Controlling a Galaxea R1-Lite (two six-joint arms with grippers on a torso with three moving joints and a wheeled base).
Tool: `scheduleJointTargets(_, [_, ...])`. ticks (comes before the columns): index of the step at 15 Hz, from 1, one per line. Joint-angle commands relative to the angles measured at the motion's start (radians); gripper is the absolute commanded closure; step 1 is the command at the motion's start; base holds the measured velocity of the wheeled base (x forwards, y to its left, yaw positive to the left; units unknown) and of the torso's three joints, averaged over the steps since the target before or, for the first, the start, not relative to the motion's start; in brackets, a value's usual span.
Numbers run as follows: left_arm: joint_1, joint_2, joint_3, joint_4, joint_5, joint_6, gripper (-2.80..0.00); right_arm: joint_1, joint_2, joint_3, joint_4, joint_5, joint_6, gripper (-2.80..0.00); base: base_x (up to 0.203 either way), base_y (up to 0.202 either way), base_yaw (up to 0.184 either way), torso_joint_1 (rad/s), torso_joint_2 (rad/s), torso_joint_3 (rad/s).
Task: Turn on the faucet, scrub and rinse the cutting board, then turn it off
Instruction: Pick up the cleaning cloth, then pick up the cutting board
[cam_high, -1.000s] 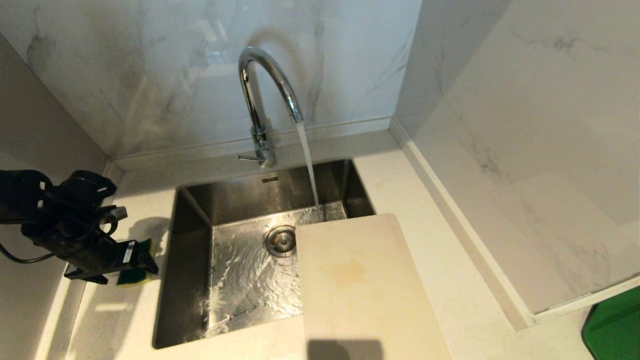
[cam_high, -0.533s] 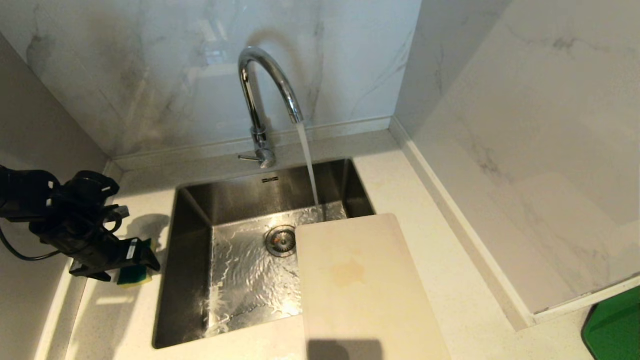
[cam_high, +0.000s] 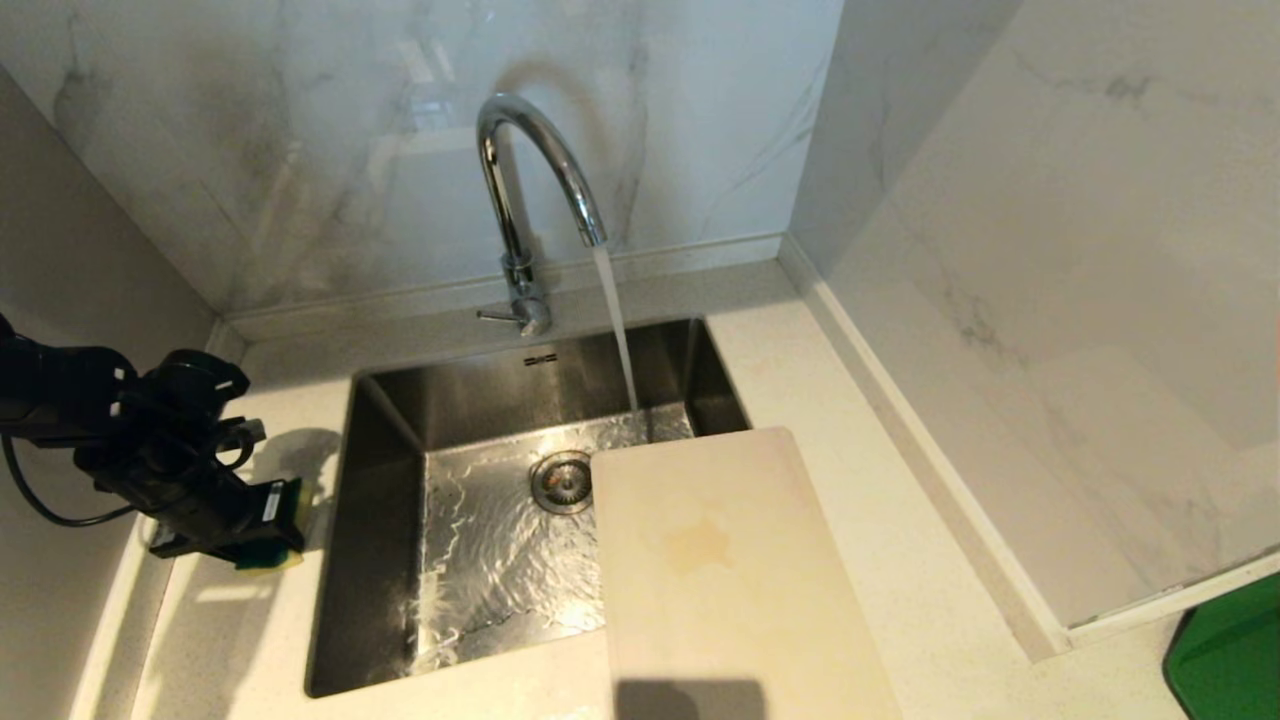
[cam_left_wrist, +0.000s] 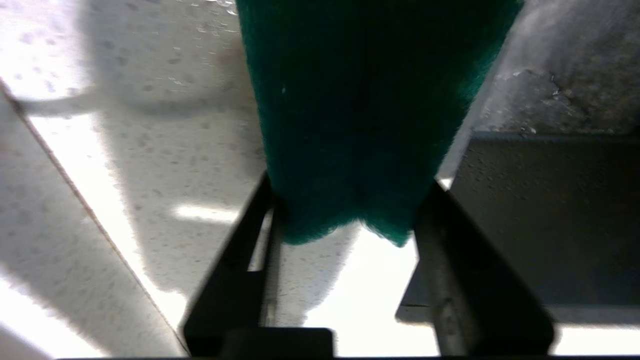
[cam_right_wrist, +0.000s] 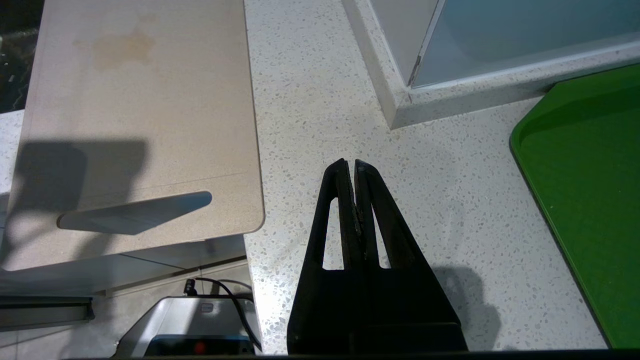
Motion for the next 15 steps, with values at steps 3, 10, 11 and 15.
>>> scheduleJointTargets(3, [0.0, -0.006, 0.004, 0.005, -0.016, -0.002, 0.0, 0.0, 0.001, 0.0, 0.001, 0.0, 0.0, 0.0, 0.0, 0.0, 0.0, 0.0, 0.0, 0.0])
scheduleJointTargets(10, [0.0, -0.166, -0.026, 0.028, -0.036, 0.047, 0.0, 0.002, 0.001, 0.0, 0.001, 0.0, 0.0, 0.0, 0.0, 0.0, 0.0, 0.0, 0.0, 0.0])
scheduleJointTargets(11, [0.0, -0.201, -0.035, 0.046, -0.039, 0.071, 0.0, 0.0, 0.001, 0.0, 0.001, 0.0, 0.0, 0.0, 0.0, 0.0, 0.0, 0.0, 0.0, 0.0])
scheduleJointTargets(15, [-0.003, -0.362, -0.04, 0.111, -0.096, 0.144, 0.0, 0.0, 0.001, 0.0, 0.001, 0.0, 0.0, 0.0, 0.0, 0.0, 0.0, 0.0, 0.0, 0.0])
